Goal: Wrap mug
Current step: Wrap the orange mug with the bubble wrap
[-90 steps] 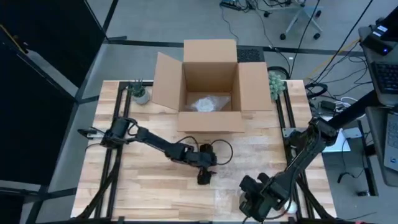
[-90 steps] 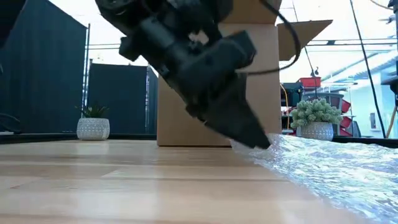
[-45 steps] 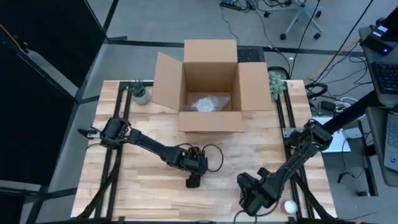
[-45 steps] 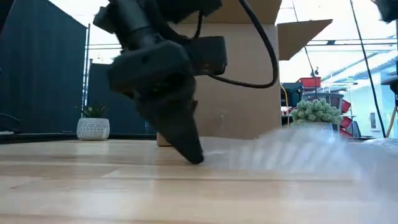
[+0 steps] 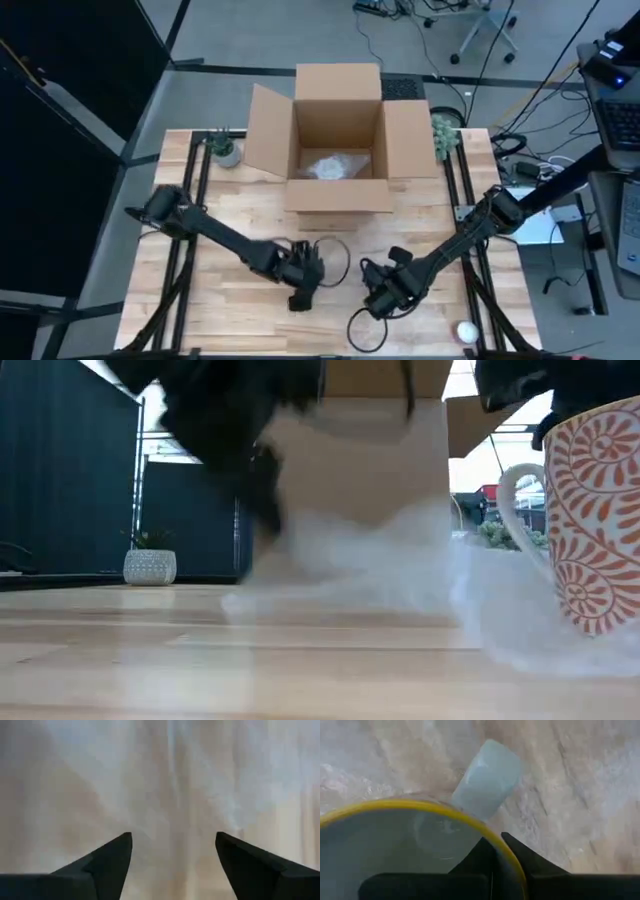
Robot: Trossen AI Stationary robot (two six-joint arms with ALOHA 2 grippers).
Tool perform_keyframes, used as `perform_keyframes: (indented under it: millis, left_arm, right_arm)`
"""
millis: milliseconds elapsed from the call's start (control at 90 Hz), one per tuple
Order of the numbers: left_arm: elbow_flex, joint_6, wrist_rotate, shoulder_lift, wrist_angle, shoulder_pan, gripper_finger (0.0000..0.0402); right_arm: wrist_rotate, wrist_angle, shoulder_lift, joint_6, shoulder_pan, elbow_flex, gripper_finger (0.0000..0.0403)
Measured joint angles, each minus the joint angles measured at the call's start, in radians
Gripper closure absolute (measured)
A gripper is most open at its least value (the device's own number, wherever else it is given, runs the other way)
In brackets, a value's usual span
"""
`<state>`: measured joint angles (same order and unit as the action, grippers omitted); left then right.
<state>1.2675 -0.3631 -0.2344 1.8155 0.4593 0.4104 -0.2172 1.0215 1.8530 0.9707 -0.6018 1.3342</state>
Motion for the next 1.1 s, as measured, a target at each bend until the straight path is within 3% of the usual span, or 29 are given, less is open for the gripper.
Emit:
perform_keyframes:
  millis: [200, 544, 711, 978, 1100]
  left_arm:
    - [-0.002, 0.105, -0.101, -0.035, -0.068, -0.031, 0.0128]
    - [0.0, 0.134, -0.033, 0.174, -0.095, -0.112, 0.0128]
    - [-0.014, 0.054, 0.069, 0.216, -0.076, -0.116, 0.0128]
    - [-0.038, -0.091, 0.073, 0.19, -0.02, -0.068, 0.0128]
    - [-0.039, -0.159, 0.074, 0.183, 0.0, -0.041, 0.0128]
  right_arm:
    - [-0.045, -0.075, 0.001, -0.046, -0.016, 0.0, 0.0393]
    - [-0.023, 0.032, 0.007, -0.005, -0.039, 0.111, 0.0394]
    - [-0.038, 0.081, 0.005, 0.119, -0.087, 0.147, 0.0394]
    - [-0.005, 0.099, 0.01, 0.428, -0.179, 0.091, 0.0394]
    - [-0.013, 0.136, 0.01, 0.463, -0.179, 0.061, 0.0394]
